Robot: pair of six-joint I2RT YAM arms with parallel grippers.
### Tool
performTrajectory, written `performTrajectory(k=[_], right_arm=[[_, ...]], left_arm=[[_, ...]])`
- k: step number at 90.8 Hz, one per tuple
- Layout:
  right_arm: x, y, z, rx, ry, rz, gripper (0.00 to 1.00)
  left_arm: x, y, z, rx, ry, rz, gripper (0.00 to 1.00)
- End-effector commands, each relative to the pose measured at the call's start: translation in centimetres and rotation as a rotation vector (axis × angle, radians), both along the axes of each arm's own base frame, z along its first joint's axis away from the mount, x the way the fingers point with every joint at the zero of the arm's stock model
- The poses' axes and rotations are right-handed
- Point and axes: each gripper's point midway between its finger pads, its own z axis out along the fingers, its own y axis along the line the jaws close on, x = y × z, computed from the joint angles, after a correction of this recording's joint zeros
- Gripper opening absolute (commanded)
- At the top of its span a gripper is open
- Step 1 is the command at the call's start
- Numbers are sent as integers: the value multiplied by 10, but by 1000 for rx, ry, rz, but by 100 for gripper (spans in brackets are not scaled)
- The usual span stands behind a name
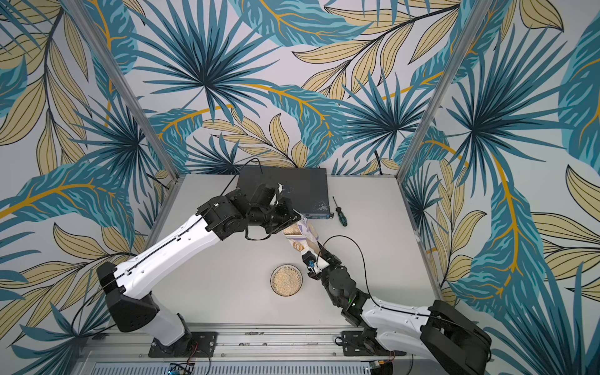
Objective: Pour the oats into the breakfast bowl
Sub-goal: Place the oats bag at the center of the board.
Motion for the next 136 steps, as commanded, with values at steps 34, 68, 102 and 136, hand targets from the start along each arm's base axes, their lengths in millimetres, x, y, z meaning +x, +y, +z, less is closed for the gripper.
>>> performTrajectory(k=[34, 68, 102, 136], right_arm=[[32, -19, -1, 400, 77, -43, 0], [36, -25, -44, 444, 202, -34, 4], [25, -27, -58, 403, 301, -25, 56], [19, -32, -63, 444, 398, -54, 76]], left_arm=[[56, -16, -18, 86, -33, 53, 0], [64, -28, -50, 141, 23, 28, 0], [62, -30, -71, 172, 65, 18, 0], [64, -36, -77, 157, 83, 22, 0]])
